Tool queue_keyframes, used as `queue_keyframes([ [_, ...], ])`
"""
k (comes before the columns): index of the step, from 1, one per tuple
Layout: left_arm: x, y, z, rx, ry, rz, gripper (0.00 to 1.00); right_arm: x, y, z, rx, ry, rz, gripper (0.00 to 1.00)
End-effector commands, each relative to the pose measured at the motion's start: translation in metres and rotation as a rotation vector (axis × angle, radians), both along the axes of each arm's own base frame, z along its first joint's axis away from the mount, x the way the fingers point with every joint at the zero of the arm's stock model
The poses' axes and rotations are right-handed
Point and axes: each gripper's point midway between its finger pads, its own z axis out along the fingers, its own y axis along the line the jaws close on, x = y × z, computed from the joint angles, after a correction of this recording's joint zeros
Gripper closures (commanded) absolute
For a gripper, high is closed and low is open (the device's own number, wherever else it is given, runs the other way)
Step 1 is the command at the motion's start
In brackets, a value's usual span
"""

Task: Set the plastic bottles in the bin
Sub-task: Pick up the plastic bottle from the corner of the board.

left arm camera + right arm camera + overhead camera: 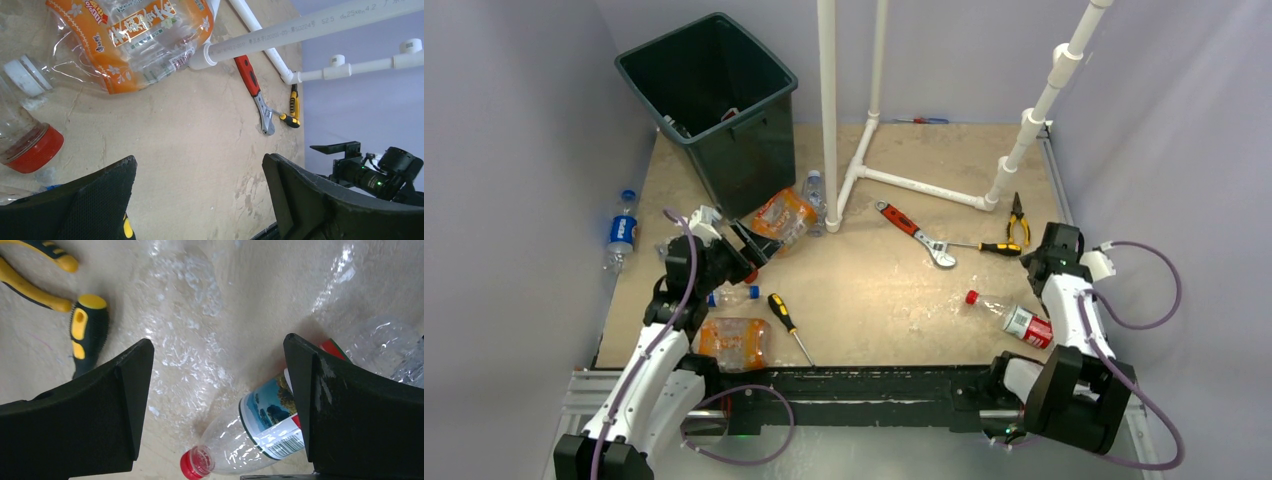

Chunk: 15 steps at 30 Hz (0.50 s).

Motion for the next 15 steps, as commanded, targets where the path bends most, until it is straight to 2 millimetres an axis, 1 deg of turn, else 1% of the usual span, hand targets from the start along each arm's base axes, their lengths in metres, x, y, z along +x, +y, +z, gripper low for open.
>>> queue_keyframes([
  [1,0.001,-0.007,0.016,-0.051,-0.055,-0.024,0.02,0.008,0.010,0.001,0.044,-0.107,0.003,0.01],
  [4,0.002,-0.007,0.019,-0.064,-0.062,-0.019,0.02,0.013,0.027,-0.003,0.091,-0.128,0.061,0.01],
  [6,0.001,-0.007,0.019,-0.070,-0.063,-0.018,0.02,0.016,0.043,-0.007,0.116,-0.139,0.107,0.01],
  [11,-0.004,-0.011,0.018,-0.077,-0.067,-0.044,0.03,0.019,0.084,-0.006,0.160,-0.177,0.214,0.01],
  [14,-0.010,-0.026,0.027,-0.102,-0.121,-0.128,0.04,0.015,0.106,-0.015,0.226,-0.184,0.259,0.01],
  [15,-0.015,-0.036,0.027,-0.097,-0.122,-0.164,0.04,0.012,0.112,-0.018,0.240,-0.185,0.270,0.01],
])
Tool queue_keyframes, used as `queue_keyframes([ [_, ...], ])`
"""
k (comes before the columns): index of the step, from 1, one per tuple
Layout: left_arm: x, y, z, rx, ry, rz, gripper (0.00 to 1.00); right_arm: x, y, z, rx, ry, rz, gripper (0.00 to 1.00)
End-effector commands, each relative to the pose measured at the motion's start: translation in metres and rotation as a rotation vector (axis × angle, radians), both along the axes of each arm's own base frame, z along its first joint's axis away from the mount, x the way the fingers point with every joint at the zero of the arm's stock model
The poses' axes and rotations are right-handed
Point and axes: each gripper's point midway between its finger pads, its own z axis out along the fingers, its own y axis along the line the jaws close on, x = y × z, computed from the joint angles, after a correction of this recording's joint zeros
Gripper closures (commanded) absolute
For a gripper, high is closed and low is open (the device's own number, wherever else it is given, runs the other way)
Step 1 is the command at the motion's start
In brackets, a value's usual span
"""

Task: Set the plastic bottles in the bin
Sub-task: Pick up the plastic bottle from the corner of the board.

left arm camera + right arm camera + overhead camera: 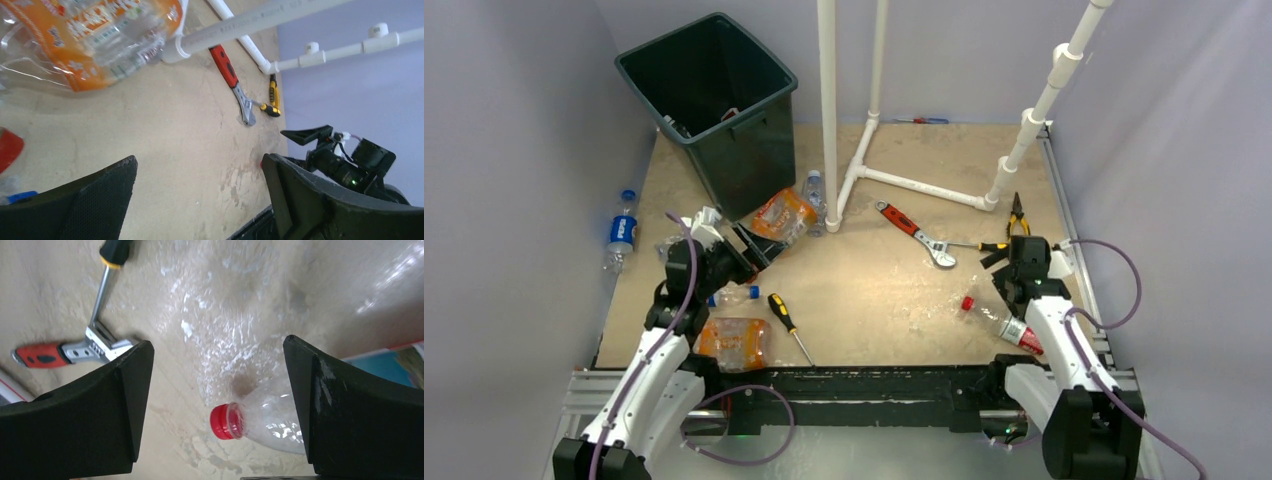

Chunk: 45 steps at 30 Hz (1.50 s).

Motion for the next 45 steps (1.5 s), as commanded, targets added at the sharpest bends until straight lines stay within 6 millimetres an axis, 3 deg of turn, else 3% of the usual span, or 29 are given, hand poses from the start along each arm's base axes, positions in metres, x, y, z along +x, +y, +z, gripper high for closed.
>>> queue_keyframes([
  [1,-0.016,-0.038,0.015,-0.016,-0.087,-0.153,0.04,-0.004,0.027,-0.008,0.092,-0.036,0.033,0.01],
  [6,-0.054,-0.108,0.000,0.073,-0.075,-0.297,0.03,-0.010,0.039,-0.013,0.143,-0.064,0.065,0.02],
  [11,-0.086,-0.158,-0.017,0.055,-0.064,-0.407,0.03,-0.009,0.045,-0.011,0.167,-0.102,0.091,0.02],
  [18,-0.111,-0.234,-0.038,0.039,-0.013,-0.565,0.01,0.010,0.036,0.027,0.082,-0.202,0.130,0.01],
  [24,-0.127,-0.306,-0.050,0.107,-0.105,-0.747,0.01,0.021,0.039,0.057,0.062,-0.301,0.174,0.01],
  [28,-0.131,-0.328,-0.052,0.121,-0.237,-0.860,0.01,0.026,0.048,0.077,0.050,-0.355,0.226,0.01],
  [33,-0.135,-0.341,-0.051,0.174,-0.407,-0.981,0.02,0.029,0.053,0.094,0.057,-0.423,0.247,0.01],
  [39,-0.151,-0.358,-0.066,0.240,-0.559,-1.198,0.08,0.026,0.061,0.114,0.077,-0.506,0.286,0.01],
  [45,-0.176,-0.371,-0.086,0.193,-0.632,-1.414,0.15,0.023,0.070,0.136,0.084,-0.566,0.326,0.01],
])
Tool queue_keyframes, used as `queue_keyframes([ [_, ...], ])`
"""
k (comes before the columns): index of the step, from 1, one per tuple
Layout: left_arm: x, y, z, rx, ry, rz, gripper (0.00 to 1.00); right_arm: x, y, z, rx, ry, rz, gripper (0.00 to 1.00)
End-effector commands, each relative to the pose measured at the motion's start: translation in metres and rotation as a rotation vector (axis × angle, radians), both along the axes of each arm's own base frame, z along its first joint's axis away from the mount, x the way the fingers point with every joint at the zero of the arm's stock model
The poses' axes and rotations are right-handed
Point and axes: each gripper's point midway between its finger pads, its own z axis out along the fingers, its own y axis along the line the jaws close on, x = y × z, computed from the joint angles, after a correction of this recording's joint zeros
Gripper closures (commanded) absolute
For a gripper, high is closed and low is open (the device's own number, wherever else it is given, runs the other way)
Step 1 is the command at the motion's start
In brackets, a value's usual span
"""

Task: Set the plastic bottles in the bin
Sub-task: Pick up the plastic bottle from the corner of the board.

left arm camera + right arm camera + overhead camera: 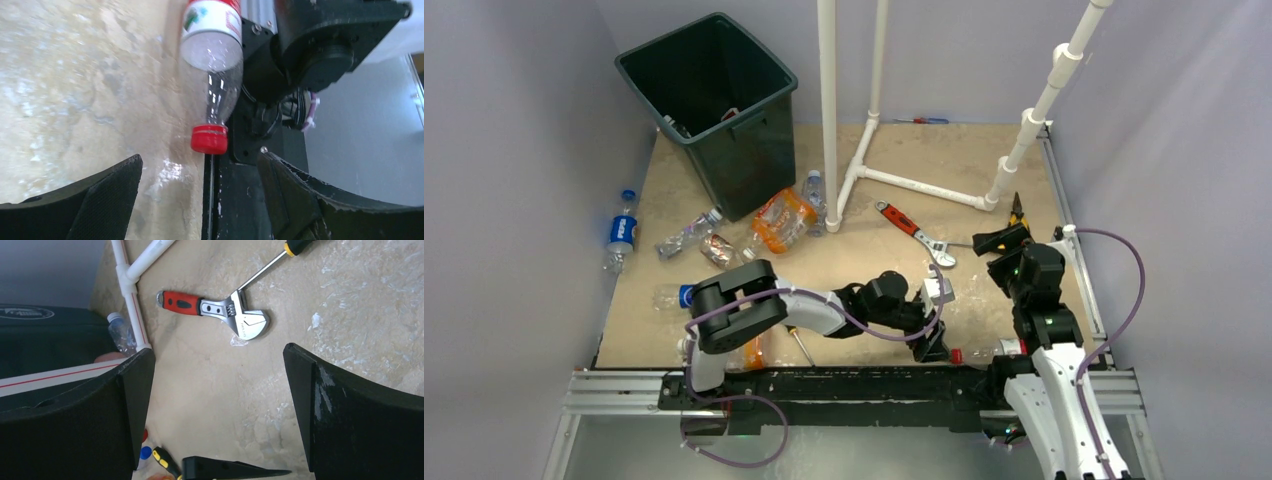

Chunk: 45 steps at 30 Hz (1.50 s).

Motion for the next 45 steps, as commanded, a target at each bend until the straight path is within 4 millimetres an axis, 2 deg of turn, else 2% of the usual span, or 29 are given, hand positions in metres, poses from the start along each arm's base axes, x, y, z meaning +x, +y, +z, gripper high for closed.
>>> queue_keyframes([
  [1,-0.024,-0.008,0.001,-0.078,-0.095,-0.231,0.16,0.004,0.009,0.043,-0.002,-0.113,0.053,0.01],
  [5,-0.022,-0.015,-0.005,-0.079,-0.121,-0.259,0.18,0.002,0.014,0.055,0.000,-0.143,0.073,0.01],
  [11,-0.017,-0.034,-0.007,-0.102,-0.127,-0.267,0.24,0.001,0.019,0.060,0.010,-0.160,0.096,0.01],
  [19,-0.012,-0.041,-0.019,-0.108,-0.117,-0.244,0.27,0.001,0.021,0.069,0.010,-0.176,0.102,0.01],
  [27,-0.017,-0.047,-0.016,-0.144,-0.096,-0.246,0.38,0.000,0.020,0.078,0.009,-0.187,0.099,0.01],
  [32,-0.016,-0.051,-0.015,-0.161,-0.096,-0.231,0.45,0.001,0.021,0.077,0.011,-0.184,0.101,0.01],
  [38,-0.020,-0.053,-0.022,-0.152,-0.084,-0.235,0.52,0.001,0.020,0.078,0.006,-0.183,0.096,0.01],
  [45,-0.019,-0.052,-0.025,-0.149,-0.085,-0.233,0.69,0.001,0.020,0.079,0.004,-0.183,0.100,0.01],
])
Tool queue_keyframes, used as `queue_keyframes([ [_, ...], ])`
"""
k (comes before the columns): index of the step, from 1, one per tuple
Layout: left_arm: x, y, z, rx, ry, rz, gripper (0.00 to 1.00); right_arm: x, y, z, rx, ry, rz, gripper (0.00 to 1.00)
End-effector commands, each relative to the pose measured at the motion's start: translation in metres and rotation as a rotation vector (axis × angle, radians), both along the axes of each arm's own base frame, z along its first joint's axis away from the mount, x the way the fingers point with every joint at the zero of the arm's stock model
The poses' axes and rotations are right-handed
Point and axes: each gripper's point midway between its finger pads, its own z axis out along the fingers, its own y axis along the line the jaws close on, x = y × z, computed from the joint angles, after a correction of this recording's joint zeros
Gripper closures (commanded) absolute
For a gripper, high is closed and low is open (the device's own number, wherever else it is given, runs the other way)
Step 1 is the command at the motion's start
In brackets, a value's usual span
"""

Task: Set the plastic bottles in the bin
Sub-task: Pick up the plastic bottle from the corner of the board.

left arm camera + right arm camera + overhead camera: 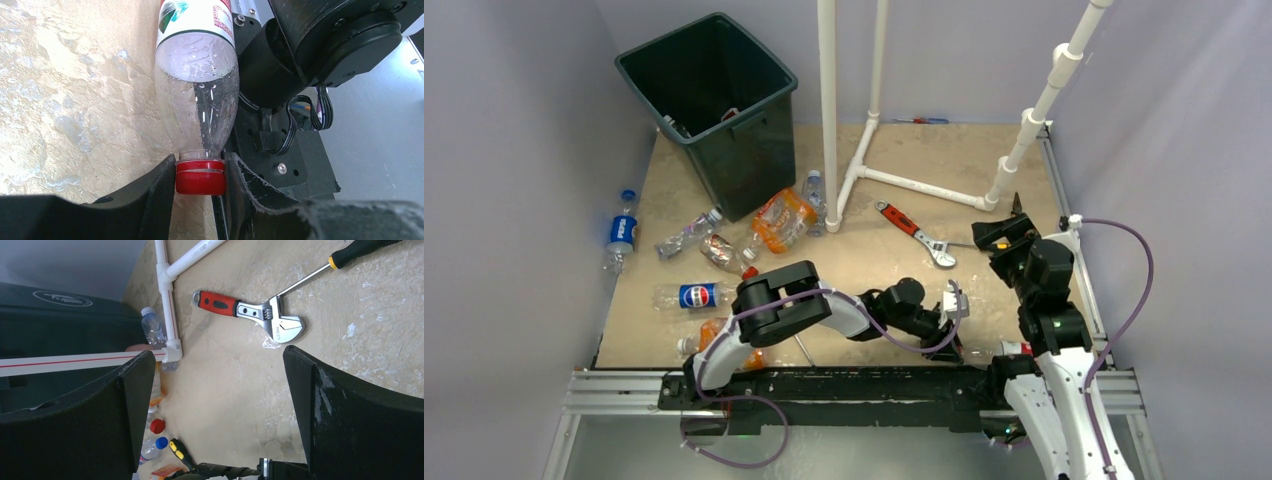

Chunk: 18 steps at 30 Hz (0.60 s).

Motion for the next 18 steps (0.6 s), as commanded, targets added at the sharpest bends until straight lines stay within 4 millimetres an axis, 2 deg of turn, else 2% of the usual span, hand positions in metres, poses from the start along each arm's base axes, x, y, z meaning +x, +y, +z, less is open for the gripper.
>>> queue_keyframes([
  [1,-0.001,-0.011,0.016,-0.071,-0.023,-0.008,0.72,0.000,0.004,0.030,-0.008,-0.071,0.024,0.01],
  [3,0.000,-0.009,0.015,-0.071,-0.021,0.003,0.81,0.000,0.004,0.031,-0.010,-0.074,0.027,0.01],
  [6,0.003,-0.001,0.022,-0.078,-0.038,0.033,1.00,0.001,0.005,0.033,-0.015,-0.078,0.035,0.01],
  [9,0.007,0.013,0.035,-0.081,-0.081,0.075,1.00,0.001,0.008,0.037,-0.023,-0.090,0.053,0.01],
  [12,0.013,0.033,0.058,-0.073,-0.139,0.133,1.00,0.002,0.012,0.045,-0.035,-0.118,0.085,0.01],
  [18,0.023,0.077,0.103,-0.047,-0.231,0.242,1.00,0.006,0.029,0.077,-0.063,-0.225,0.198,0.01],
])
